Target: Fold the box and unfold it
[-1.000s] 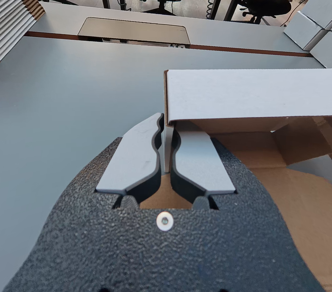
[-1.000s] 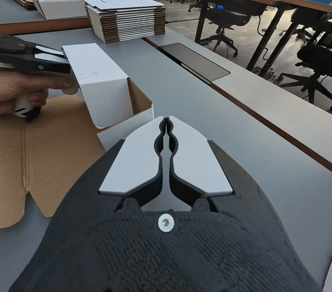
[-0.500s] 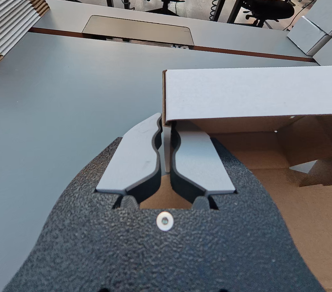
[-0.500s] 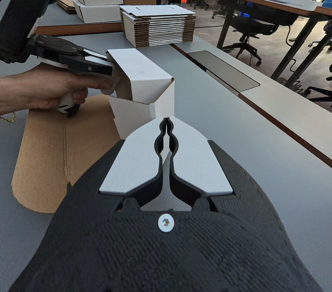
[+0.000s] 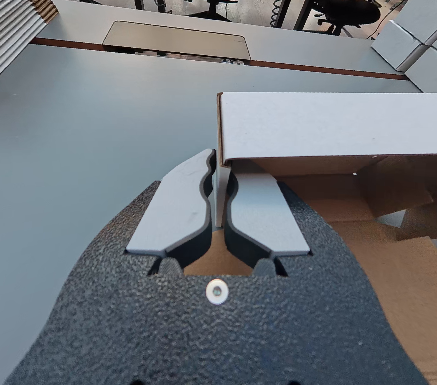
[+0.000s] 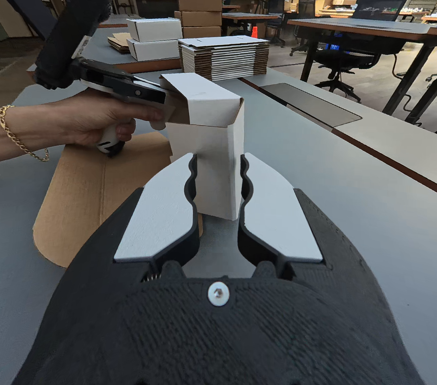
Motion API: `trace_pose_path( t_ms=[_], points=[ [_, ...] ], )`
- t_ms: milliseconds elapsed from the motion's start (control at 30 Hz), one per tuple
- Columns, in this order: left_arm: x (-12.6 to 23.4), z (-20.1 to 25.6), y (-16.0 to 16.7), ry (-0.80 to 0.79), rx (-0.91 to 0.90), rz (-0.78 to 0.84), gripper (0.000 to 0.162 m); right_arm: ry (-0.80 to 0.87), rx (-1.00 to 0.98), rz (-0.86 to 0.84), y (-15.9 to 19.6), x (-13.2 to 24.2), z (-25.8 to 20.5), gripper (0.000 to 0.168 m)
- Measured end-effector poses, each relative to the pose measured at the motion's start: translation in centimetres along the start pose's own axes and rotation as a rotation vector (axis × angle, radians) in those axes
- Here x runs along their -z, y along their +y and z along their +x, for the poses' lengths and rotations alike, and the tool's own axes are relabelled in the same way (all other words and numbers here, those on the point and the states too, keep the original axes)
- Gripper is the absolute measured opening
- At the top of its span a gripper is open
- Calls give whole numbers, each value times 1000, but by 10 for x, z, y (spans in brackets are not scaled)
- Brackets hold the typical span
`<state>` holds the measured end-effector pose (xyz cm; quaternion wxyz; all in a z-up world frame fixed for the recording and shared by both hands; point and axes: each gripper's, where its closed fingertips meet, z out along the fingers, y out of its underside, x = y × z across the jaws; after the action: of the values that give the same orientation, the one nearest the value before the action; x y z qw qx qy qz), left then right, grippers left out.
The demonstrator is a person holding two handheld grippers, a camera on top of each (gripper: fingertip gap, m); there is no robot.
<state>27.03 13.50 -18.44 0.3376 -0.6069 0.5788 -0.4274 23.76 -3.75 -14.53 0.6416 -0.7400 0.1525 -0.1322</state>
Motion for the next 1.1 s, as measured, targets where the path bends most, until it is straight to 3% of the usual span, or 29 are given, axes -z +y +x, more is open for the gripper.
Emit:
trace_pose_path(
  t_ms=[200,333,533,700,867,1100],
  points=[
    [0,0,0,-7,-5,0,5,-50,43,-27,1,-10,-10,31],
    [0,-2,0,-14,4,1,5,4,139,-89,-2,-20,-22,34],
    [1,-3,0,-50,-21,4,6,318,232,-197,6,-39,-10,31],
    [1,-3,0,-79,-38,5,6,544,78,-202,6,-51,7,36],
    [1,-2,0,-98,-56,5,6,752,40,-232,13,-50,19,24],
    [1,-2,0,-109,-61,6,6,861,-9,-251,20,-48,23,19]
  ],
)
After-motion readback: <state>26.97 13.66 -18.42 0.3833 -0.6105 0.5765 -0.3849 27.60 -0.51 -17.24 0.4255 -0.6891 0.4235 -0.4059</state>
